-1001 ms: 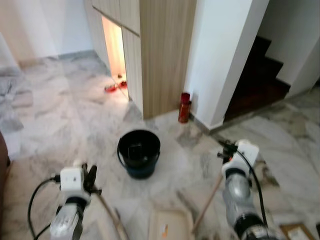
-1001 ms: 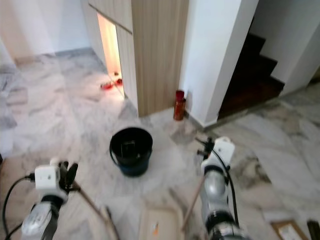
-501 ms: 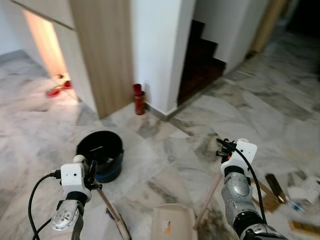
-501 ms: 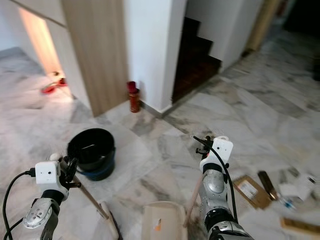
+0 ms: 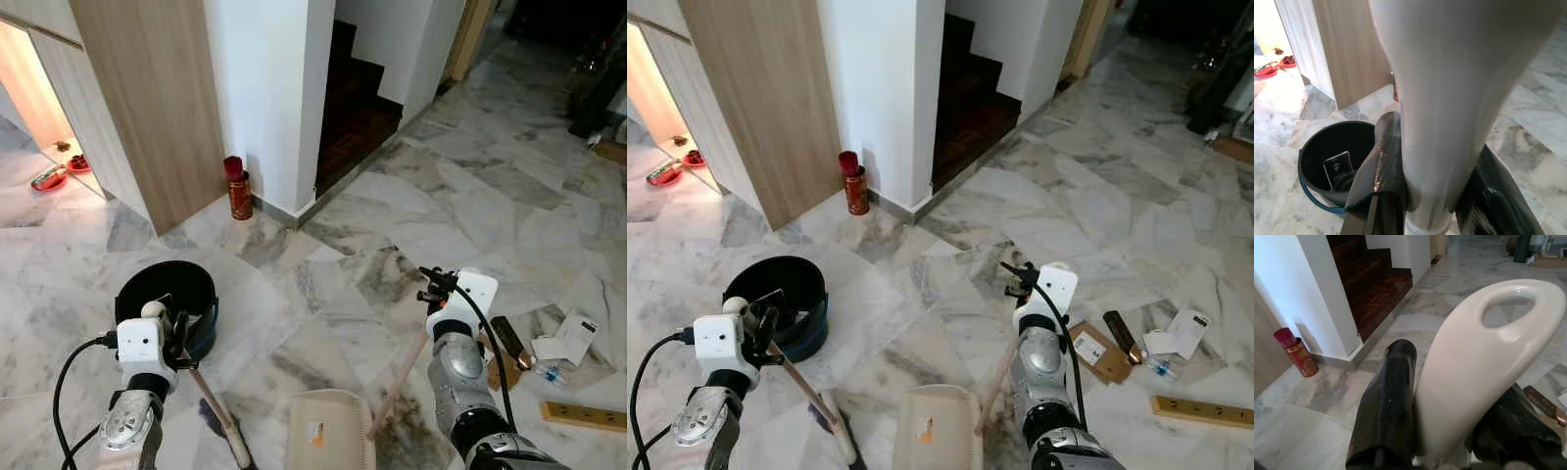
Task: Sweep floor
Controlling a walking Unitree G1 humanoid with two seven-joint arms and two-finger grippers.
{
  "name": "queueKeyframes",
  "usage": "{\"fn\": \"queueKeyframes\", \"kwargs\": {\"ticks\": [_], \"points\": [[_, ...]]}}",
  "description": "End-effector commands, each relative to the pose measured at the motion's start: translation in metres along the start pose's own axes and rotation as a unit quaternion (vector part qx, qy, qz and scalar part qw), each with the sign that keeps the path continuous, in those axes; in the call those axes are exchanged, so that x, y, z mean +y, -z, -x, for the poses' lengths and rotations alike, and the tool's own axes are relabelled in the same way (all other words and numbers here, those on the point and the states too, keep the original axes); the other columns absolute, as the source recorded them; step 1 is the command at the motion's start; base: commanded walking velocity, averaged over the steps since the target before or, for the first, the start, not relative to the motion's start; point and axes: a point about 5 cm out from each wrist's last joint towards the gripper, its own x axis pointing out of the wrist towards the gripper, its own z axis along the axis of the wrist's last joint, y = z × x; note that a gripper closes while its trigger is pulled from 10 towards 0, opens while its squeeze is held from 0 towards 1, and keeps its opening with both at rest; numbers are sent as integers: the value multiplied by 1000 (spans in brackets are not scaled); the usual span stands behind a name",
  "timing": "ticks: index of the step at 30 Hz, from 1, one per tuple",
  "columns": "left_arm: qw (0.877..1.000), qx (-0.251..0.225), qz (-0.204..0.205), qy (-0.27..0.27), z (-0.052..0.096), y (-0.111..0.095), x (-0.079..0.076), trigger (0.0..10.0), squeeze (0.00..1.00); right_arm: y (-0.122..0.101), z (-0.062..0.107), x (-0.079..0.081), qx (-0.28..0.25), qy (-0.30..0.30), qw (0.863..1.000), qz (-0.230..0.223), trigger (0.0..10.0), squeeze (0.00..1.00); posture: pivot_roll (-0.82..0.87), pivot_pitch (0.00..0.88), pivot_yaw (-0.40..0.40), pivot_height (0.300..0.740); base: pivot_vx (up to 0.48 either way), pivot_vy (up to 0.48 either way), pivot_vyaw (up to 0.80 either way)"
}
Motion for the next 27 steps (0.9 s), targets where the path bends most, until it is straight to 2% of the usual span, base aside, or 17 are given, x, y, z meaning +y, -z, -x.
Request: {"fn": "queueKeyframes", "kwargs": {"ticks": [1,12,16,20,27], "points": [[1000,2,-12,7,-2,0,-1,10000,0,-6,-4,3,-7,-4,1000,0,10000,0,235,0,-61,740,0,0,-800],[999,-3,-33,13,-12,-10,11,10000,0,-4,-3,12,-4,7,1000,-17,10000,0,247,0,-9,740,0,0,-800],[999,-10,-42,16,-23,-18,16,10000,0,-3,-2,16,-3,7,1000,-19,10000,0,235,0,8,740,0,0,-800],[999,-22,-44,21,-36,-28,14,10000,0,-7,-3,20,-11,3,1000,-19,10000,0,214,0,15,740,0,0,-800],[999,-21,-34,24,-38,-24,6,10000,0,-9,-3,17,-23,1,1000,-8,10000,0,171,0,5,740,0,0,-800]]}}
